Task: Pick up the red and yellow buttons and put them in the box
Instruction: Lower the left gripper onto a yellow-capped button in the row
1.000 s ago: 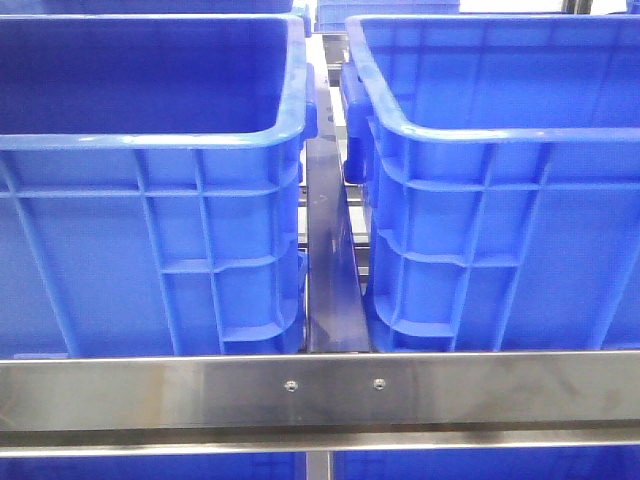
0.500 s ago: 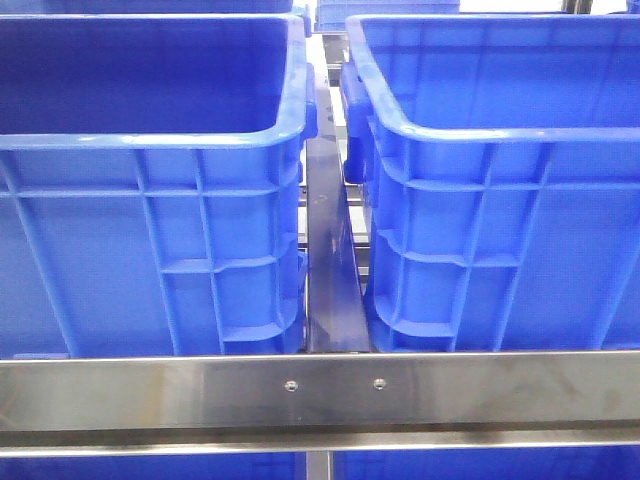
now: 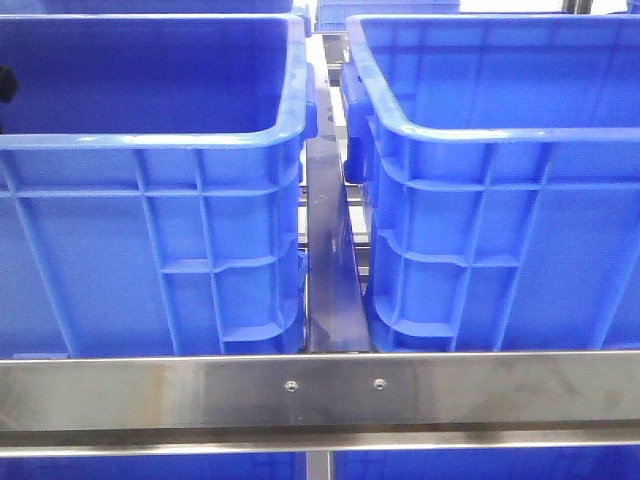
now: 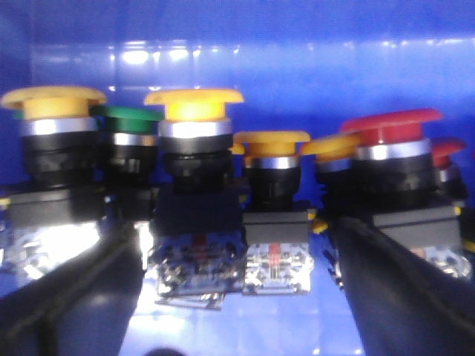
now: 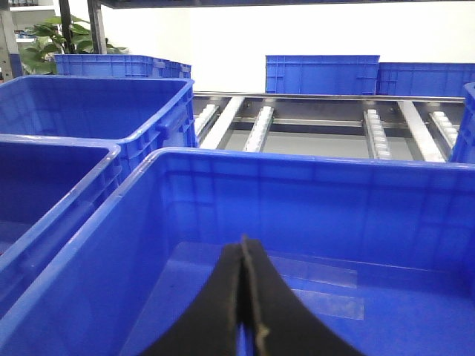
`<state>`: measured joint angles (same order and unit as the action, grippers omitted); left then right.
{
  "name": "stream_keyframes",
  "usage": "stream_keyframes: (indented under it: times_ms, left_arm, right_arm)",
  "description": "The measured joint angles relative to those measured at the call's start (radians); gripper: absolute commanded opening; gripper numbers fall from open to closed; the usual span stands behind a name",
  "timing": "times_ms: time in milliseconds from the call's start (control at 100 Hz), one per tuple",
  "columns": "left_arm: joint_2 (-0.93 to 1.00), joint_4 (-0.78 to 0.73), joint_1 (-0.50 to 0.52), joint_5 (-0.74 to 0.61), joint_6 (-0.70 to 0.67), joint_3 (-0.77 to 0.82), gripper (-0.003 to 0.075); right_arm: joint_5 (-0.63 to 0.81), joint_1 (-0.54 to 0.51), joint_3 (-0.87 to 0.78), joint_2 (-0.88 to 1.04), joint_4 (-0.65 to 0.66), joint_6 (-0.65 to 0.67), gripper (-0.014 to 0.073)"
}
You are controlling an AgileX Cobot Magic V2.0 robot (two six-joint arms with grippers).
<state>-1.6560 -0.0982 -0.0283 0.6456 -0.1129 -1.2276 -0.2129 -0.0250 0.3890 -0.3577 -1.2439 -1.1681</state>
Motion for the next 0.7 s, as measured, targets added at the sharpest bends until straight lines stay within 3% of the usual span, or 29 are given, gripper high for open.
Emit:
stream_keyframes:
  times_ms: [700]
  left_arm:
    - [-0.015, 0.031, 0.061, -0.032, -0.002, 0.0, 0.0496]
  right_arm:
    - [-0.002, 0.0, 0.0, 0.0, 0.0, 0.0, -0.0067]
